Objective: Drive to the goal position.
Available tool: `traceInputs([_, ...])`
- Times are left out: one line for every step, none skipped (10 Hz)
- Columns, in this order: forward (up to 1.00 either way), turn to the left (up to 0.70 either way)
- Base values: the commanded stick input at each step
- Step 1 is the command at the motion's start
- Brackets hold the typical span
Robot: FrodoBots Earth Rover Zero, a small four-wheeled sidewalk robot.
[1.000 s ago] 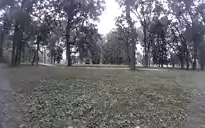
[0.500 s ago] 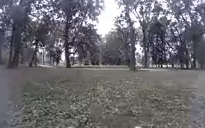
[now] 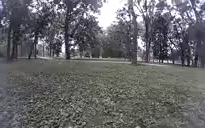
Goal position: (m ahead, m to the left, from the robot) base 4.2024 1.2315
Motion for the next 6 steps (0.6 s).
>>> traceInputs([0.68,0.01])
traceInputs([0.68,0.01])
traceInputs([0.68,0.01])
traceInputs([0.68,0.01])
traceInputs([0.68,0.01])
traceInputs([0.68,0.01])
